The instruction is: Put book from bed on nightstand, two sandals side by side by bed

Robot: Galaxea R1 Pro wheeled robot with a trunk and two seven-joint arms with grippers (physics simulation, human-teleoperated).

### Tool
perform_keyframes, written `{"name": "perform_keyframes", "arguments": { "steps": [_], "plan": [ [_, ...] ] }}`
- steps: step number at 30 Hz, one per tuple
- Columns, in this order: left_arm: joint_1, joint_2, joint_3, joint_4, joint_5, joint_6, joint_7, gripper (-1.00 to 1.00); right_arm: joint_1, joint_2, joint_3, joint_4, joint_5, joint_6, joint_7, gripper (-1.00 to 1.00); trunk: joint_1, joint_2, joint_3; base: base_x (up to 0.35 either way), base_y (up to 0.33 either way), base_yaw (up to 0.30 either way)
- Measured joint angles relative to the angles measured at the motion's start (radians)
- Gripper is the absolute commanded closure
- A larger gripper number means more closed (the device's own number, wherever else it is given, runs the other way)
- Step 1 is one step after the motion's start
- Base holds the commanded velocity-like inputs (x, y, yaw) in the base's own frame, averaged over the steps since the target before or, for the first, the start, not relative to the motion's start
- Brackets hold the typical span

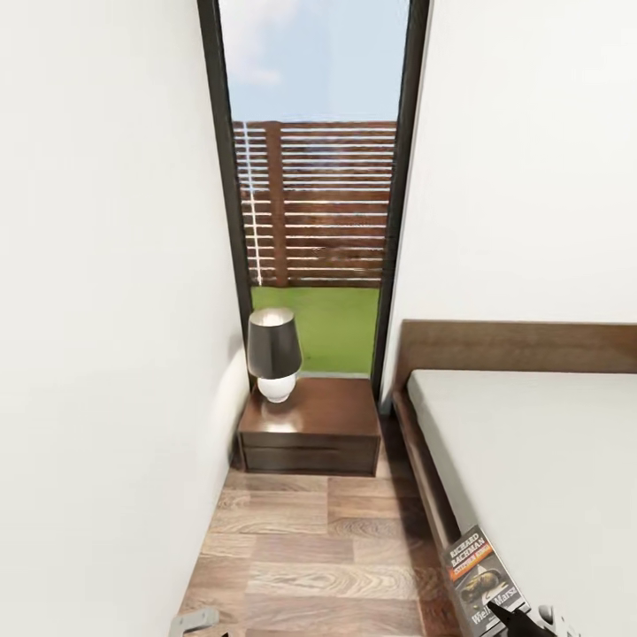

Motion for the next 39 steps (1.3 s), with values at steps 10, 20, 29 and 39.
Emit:
{"name": "perform_keyframes", "arguments": {
  "steps": [10, 20, 29, 39],
  "plan": [
    [0.000, 0.000, 0.000, 0.000, 0.000, 0.000, 0.000, -1.00, 0.000, 0.001, 0.000, 0.000, 0.000, 0.000, 0.000, 1.00, 0.000, 0.000, 0.000, 0.323, 0.000, -0.072],
    [0.000, 0.000, 0.000, 0.000, 0.000, 0.000, 0.000, -1.00, 0.000, 0.001, 0.000, 0.000, 0.000, 0.000, 0.000, 1.00, 0.000, 0.000, 0.000, 0.323, 0.000, -0.004],
    [0.001, 0.000, 0.000, 0.000, 0.000, 0.000, 0.000, -1.00, 0.000, 0.001, 0.000, 0.000, 0.000, 0.001, 0.000, 1.00, 0.000, 0.000, 0.000, 0.323, 0.000, 0.000],
    [0.001, 0.000, 0.000, 0.000, 0.000, 0.000, 0.000, -1.00, 0.000, 0.001, 0.000, 0.000, 0.000, 0.000, 0.000, 1.00, 0.000, 0.000, 0.000, 0.323, 0.000, 0.000]
  ]
}}
